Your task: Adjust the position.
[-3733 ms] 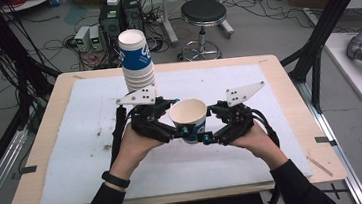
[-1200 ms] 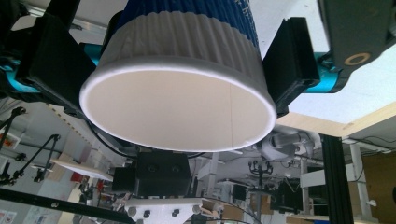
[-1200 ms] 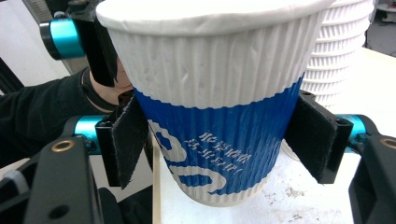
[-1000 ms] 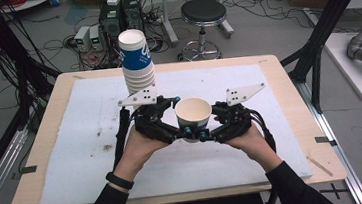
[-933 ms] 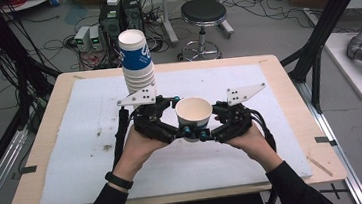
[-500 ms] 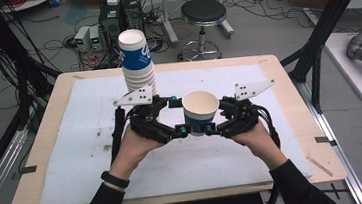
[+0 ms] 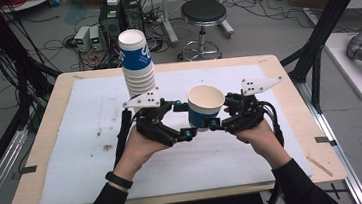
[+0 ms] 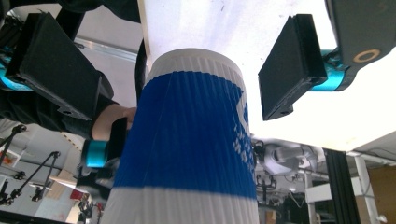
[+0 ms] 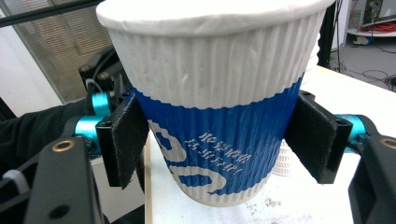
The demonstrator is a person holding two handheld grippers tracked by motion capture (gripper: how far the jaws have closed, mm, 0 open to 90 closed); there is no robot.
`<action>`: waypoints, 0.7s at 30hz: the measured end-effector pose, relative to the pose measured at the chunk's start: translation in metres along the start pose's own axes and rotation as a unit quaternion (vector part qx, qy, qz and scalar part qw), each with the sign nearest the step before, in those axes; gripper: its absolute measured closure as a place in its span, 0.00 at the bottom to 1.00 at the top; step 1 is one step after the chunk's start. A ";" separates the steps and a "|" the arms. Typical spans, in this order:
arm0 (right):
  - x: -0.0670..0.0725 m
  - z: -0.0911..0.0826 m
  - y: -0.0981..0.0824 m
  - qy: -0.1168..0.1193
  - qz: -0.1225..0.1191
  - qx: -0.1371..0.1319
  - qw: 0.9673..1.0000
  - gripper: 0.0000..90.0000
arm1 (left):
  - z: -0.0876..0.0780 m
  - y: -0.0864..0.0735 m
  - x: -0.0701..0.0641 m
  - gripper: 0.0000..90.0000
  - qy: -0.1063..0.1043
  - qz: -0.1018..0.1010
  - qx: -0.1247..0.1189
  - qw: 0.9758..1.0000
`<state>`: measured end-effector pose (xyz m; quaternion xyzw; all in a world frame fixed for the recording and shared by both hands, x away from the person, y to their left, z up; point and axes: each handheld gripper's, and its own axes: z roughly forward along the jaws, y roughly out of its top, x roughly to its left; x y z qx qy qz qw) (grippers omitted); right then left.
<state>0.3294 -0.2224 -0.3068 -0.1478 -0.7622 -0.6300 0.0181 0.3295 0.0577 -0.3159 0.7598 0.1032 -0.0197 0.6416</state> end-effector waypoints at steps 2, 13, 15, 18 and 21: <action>0.000 0.001 0.000 0.001 -0.001 -0.001 1.000 0.29 | 0.002 -0.001 0.000 0.15 -0.001 -0.003 0.002 1.000; 0.003 0.004 0.000 0.006 0.002 0.000 1.000 0.29 | 0.012 -0.006 0.000 0.15 -0.004 -0.007 0.013 1.000; 0.003 0.005 0.000 0.008 0.000 0.000 1.000 0.29 | 0.013 -0.007 0.000 0.15 0.000 -0.006 0.017 1.000; 0.004 0.006 0.000 0.010 0.001 0.000 1.000 0.29 | 0.014 -0.008 0.001 0.16 -0.002 -0.006 0.017 1.000; 0.004 0.008 0.000 0.011 0.002 0.002 1.000 0.29 | 0.015 -0.007 0.000 0.21 -0.006 -0.005 0.017 1.000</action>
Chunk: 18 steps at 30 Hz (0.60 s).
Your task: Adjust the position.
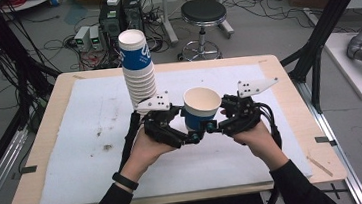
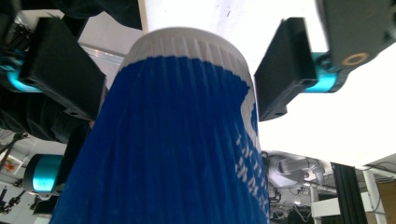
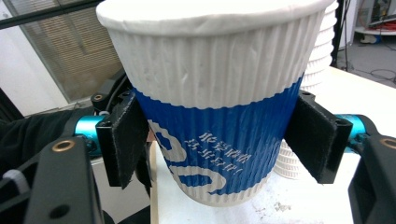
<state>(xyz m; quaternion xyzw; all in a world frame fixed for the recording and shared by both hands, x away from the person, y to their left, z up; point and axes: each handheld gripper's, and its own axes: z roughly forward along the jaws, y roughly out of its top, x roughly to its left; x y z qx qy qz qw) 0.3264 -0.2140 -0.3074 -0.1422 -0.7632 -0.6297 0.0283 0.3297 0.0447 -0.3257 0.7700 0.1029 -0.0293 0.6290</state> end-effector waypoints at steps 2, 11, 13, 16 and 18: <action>0.000 0.001 0.000 0.000 -0.001 -0.001 1.000 0.29 | 0.000 0.000 0.000 0.24 0.002 0.000 0.000 1.000; 0.001 0.002 0.000 0.004 0.000 0.001 1.000 0.29 | -0.001 0.000 -0.001 0.32 0.005 0.004 -0.001 1.000; 0.001 0.002 0.000 0.003 0.000 0.000 1.000 0.29 | -0.001 0.000 -0.001 0.32 0.004 0.004 -0.002 1.000; 0.001 0.002 -0.001 0.004 -0.002 0.001 1.000 0.28 | -0.001 0.000 -0.001 0.32 0.004 0.006 0.000 1.000; 0.002 0.003 -0.001 0.002 -0.004 0.002 1.000 0.27 | -0.001 0.000 -0.001 0.32 0.003 0.008 0.000 1.000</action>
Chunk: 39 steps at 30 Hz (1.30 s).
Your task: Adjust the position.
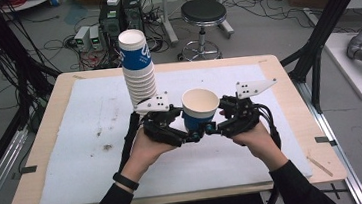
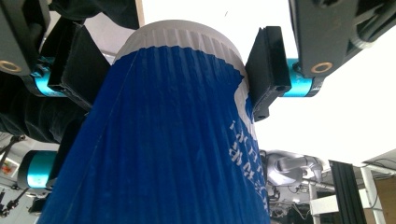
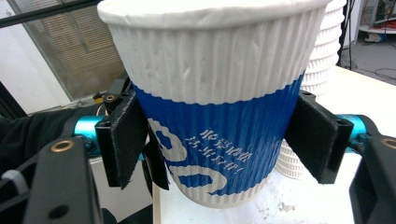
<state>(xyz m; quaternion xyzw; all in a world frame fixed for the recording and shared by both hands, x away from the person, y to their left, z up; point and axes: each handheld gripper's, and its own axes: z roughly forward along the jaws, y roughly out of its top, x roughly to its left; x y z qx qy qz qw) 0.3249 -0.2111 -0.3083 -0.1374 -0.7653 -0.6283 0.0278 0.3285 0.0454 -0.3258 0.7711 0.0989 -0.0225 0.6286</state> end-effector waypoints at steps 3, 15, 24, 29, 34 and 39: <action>0.001 0.000 0.000 0.008 0.000 -0.006 1.000 0.22 | 0.000 0.000 0.000 0.32 -0.003 0.003 0.000 1.000; 0.003 -0.003 0.003 0.008 0.013 -0.036 0.999 0.20 | 0.006 -0.001 -0.002 0.32 -0.011 0.001 0.008 1.000; 0.003 -0.004 0.004 0.010 0.005 -0.033 0.999 0.25 | 0.006 -0.001 -0.002 0.31 -0.019 -0.002 0.007 1.000; 0.003 -0.002 0.003 0.013 0.009 -0.028 0.999 0.26 | 0.006 0.001 -0.003 0.20 -0.018 -0.001 0.001 1.000; 0.004 0.001 0.003 0.008 0.008 -0.024 1.000 0.26 | 0.006 0.003 -0.005 0.19 -0.018 -0.006 -0.008 1.000; 0.005 0.004 0.002 0.010 0.008 -0.021 1.000 0.26 | 0.004 0.004 -0.005 0.22 -0.023 -0.006 -0.011 1.000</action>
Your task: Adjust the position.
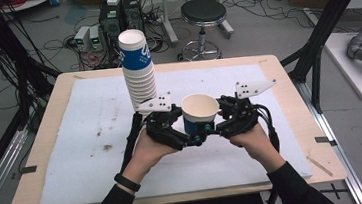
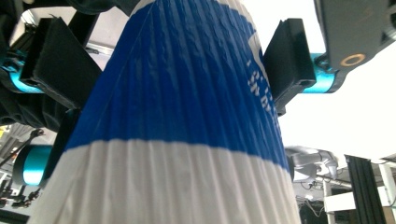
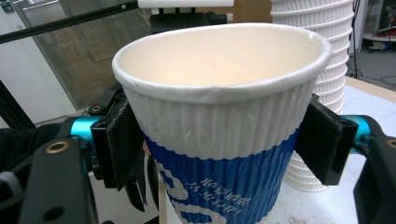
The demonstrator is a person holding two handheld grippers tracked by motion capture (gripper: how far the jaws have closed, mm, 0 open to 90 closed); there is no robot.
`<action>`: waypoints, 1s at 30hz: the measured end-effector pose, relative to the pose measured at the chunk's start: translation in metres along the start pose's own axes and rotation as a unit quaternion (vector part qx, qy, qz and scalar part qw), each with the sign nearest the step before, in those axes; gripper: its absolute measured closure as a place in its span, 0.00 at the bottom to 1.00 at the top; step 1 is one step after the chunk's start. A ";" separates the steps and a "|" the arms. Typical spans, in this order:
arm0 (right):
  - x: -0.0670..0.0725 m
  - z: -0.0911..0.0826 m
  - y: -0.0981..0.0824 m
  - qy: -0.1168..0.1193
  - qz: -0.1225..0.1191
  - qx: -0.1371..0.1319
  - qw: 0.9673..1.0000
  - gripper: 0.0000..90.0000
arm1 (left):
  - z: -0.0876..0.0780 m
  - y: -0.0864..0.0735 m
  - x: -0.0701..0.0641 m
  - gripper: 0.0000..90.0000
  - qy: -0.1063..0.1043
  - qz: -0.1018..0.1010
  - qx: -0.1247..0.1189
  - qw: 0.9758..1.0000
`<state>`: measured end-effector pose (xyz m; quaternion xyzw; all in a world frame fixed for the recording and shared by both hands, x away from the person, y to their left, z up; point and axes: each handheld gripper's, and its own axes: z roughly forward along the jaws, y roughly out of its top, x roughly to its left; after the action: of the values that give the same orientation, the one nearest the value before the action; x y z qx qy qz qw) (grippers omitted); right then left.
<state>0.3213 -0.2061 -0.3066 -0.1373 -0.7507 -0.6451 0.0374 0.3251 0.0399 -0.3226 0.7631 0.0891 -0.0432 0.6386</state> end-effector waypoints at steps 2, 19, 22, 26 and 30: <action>0.001 0.001 0.000 0.000 -0.001 0.001 1.000 0.26 | 0.000 0.000 0.000 0.26 0.005 0.001 0.002 1.000; 0.002 0.000 0.001 0.007 -0.002 -0.008 1.000 0.21 | 0.002 -0.001 -0.002 0.30 0.007 0.008 0.006 1.000; 0.002 -0.001 0.002 0.008 -0.001 -0.011 1.000 0.20 | 0.003 -0.001 -0.002 0.30 0.007 0.010 0.012 1.000; 0.003 -0.002 0.003 0.008 0.000 -0.013 1.000 0.20 | 0.004 -0.002 -0.002 0.30 0.004 0.012 0.013 1.000; 0.003 -0.002 0.003 0.007 -0.003 -0.013 1.000 0.21 | 0.005 -0.002 -0.002 0.30 0.003 0.011 0.014 1.000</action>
<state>0.3188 -0.2072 -0.3029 -0.1312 -0.7424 -0.6558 0.0389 0.3230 0.0352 -0.3252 0.7730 0.0820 -0.0356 0.6280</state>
